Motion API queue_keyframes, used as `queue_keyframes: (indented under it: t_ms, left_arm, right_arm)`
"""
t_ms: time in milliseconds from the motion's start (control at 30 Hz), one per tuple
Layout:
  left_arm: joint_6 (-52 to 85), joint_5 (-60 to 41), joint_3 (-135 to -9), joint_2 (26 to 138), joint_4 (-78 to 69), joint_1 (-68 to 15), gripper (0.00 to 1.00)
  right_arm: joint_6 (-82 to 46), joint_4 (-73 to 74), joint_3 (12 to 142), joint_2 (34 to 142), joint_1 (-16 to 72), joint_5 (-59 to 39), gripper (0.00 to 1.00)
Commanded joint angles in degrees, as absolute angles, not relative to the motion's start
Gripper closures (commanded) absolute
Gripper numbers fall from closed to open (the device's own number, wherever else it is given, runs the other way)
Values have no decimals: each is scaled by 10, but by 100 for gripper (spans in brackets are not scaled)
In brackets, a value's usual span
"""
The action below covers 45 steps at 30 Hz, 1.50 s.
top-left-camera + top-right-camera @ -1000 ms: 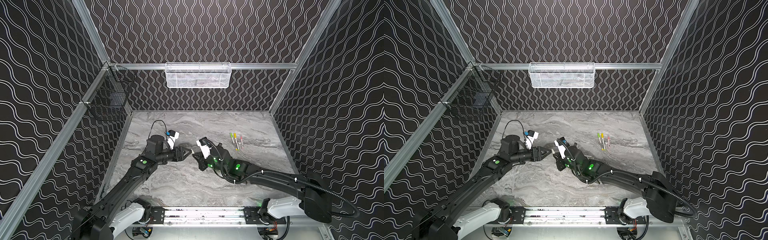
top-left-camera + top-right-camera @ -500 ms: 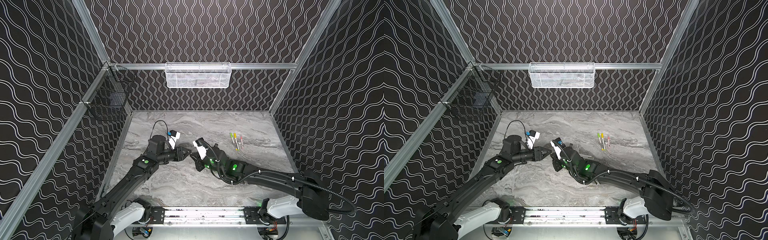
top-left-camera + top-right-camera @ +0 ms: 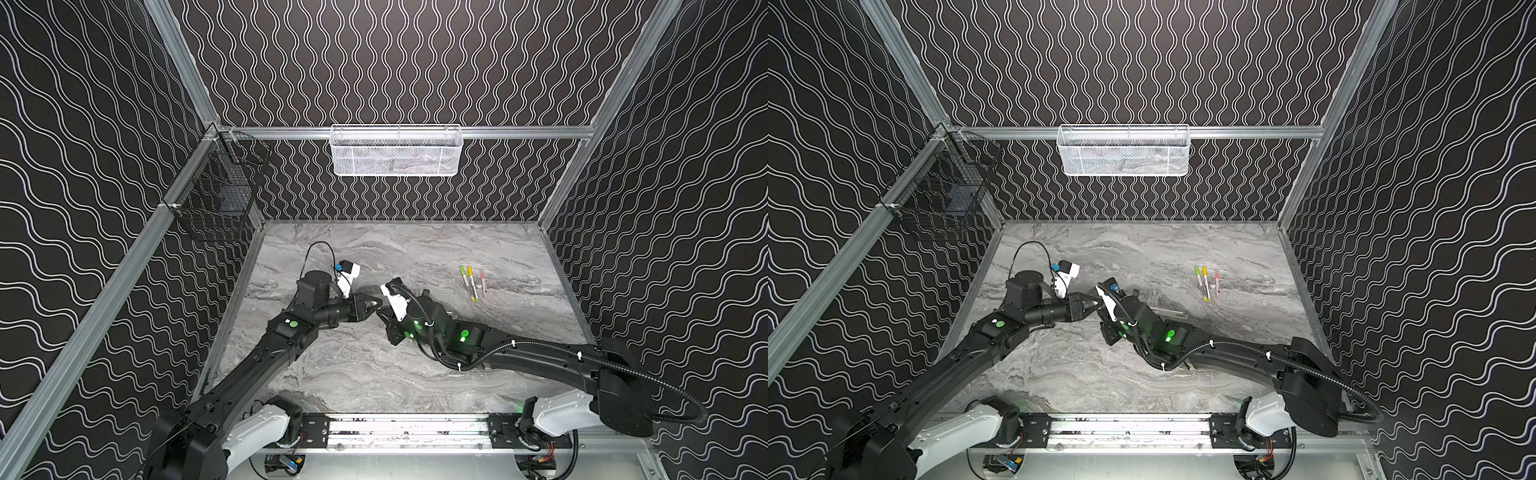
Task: Insert the pens into the pen caps
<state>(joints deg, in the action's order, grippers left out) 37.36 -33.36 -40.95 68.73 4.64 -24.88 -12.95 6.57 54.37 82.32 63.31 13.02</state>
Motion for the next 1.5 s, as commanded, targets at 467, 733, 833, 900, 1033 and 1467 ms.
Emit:
queue_keyframes:
  t_ms: [467,733,833,900,1033,1467]
  left_arm:
    - [314,-291,-450,670,120,-242,98]
    - [261,-344,-467,643,195,-190,99]
    - [230,-384,-478,641,229,-174,99]
    - [199,-401,-489,641,262,-171,99]
    - [154,-425,-503,636,314,-165,100]
    - [151,-425,-482,625,306,-159,100]
  right_arm:
    - [-122,14,519,791,578,97,41]
    - [-81,-92,495,780,405,-64,27]
    - [-74,-138,506,801,353,-93,24]
    - [-65,-168,515,822,325,-121,22]
    - [-48,-204,526,864,298,-142,19]
    - [-48,-215,519,915,222,-91,19]
